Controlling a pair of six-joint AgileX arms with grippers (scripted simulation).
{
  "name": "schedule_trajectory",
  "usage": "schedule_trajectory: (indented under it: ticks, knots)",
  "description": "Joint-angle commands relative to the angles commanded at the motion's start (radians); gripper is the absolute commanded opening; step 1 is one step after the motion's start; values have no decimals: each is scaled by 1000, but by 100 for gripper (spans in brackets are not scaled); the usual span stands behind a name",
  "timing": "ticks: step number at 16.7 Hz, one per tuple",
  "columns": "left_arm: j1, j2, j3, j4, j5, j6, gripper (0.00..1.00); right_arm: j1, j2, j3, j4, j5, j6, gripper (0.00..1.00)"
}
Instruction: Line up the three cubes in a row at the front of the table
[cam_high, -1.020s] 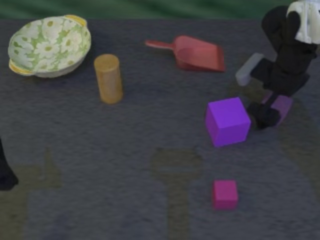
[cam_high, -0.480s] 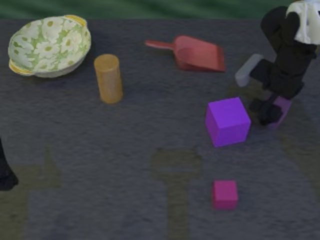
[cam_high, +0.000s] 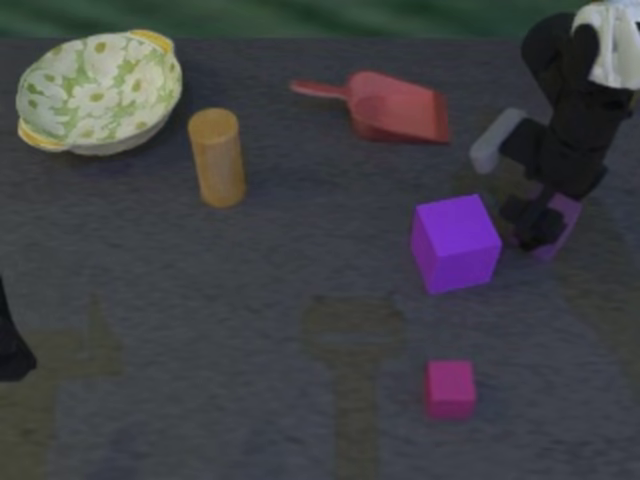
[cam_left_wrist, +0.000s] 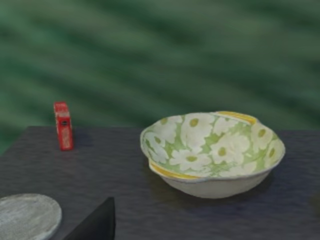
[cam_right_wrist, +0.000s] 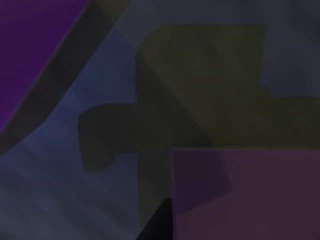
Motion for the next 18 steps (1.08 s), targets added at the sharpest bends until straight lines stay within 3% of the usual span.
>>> schedule_trajectory:
  ticks: [6,13,18]
  knots:
    - [0,0,0,0,0,0,100,0,-29,18,-33,-10,9,0]
    - [0,0,0,0,0,0,100,8,-85,177,-252,-10,7,0]
    - [0,0,0,0,0,0,100,6,-85,177,-253,-11,9,0]
